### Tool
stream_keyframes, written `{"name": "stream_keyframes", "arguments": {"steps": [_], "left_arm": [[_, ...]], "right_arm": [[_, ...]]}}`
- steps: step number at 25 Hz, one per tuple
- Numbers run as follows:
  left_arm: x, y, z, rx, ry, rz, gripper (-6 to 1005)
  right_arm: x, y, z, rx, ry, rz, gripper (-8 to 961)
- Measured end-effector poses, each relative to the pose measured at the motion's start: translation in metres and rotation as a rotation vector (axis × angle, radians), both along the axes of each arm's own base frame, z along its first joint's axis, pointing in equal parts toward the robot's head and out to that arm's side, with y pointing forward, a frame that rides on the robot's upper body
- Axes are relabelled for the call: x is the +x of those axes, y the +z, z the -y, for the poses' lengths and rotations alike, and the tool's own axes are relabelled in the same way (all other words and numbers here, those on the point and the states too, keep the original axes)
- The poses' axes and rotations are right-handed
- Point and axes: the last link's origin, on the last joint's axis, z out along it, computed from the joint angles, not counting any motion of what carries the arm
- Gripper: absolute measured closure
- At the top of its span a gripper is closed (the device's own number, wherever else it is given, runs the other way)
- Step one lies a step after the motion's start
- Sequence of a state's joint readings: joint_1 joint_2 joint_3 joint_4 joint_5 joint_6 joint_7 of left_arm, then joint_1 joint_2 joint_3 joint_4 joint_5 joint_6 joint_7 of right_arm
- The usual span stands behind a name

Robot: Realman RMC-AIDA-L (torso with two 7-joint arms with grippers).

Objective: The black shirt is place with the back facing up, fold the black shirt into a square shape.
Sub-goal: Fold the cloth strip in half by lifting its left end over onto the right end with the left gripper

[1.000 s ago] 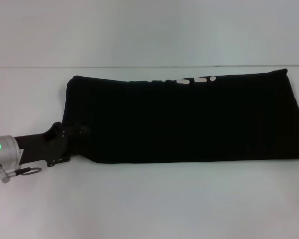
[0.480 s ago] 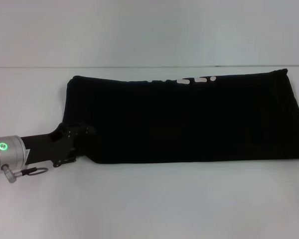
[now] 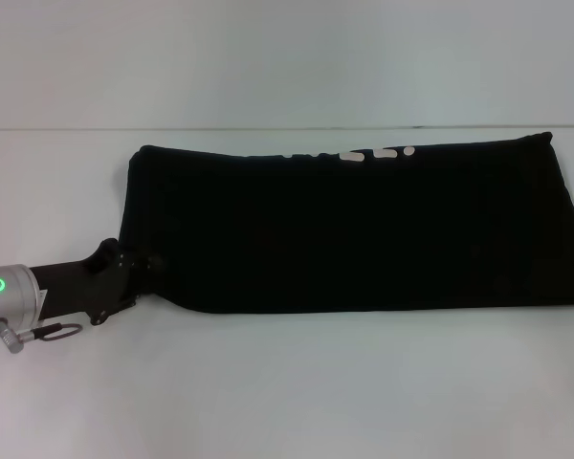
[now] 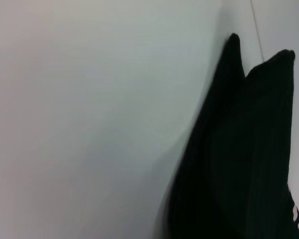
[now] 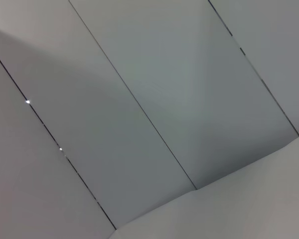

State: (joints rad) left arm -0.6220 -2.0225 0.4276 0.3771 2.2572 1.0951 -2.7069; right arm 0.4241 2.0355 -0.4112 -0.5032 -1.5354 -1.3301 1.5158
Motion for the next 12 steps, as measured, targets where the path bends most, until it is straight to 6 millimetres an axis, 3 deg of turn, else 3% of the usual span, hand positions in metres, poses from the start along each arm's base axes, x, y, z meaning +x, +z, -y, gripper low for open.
{"name": "stream_keyframes", "arguments": {"steps": [4, 12], "left_arm": [[0.0005, 0.0010, -0.0002, -0.001, -0.003, 0.002, 703], [0.0031, 0.0068, -0.0012, 0.000, -0.047, -0.002, 867]], "right_arm": [[0.0003, 0.0005, 0.0004, 0.002, -0.001, -0.002, 165], [0.0007, 0.0015, 0.0003, 0.007, -0.003, -0.005, 165]]}}
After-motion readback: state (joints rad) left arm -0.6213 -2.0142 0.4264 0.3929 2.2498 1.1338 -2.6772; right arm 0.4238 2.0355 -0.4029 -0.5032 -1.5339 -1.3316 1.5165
